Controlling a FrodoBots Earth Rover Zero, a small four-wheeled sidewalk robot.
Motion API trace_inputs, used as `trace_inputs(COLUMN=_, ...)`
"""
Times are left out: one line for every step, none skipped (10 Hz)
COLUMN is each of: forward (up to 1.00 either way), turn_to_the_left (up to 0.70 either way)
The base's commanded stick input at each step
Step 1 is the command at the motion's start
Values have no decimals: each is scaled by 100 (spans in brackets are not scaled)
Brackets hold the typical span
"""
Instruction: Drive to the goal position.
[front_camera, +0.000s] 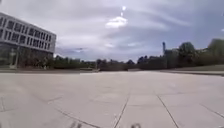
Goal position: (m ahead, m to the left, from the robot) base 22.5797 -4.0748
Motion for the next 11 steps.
trace_inputs(forward=70, turn_to_the_left=-32)
trace_inputs(forward=70, turn_to_the_left=-34)
trace_inputs(forward=70, turn_to_the_left=-5)
trace_inputs(forward=70, turn_to_the_left=0)
trace_inputs(forward=70, turn_to_the_left=0)
trace_inputs(forward=70, turn_to_the_left=0)
trace_inputs(forward=70, turn_to_the_left=0)
trace_inputs(forward=70, turn_to_the_left=0)
trace_inputs(forward=70, turn_to_the_left=0)
trace_inputs(forward=70, turn_to_the_left=0)
trace_inputs(forward=70, turn_to_the_left=0)
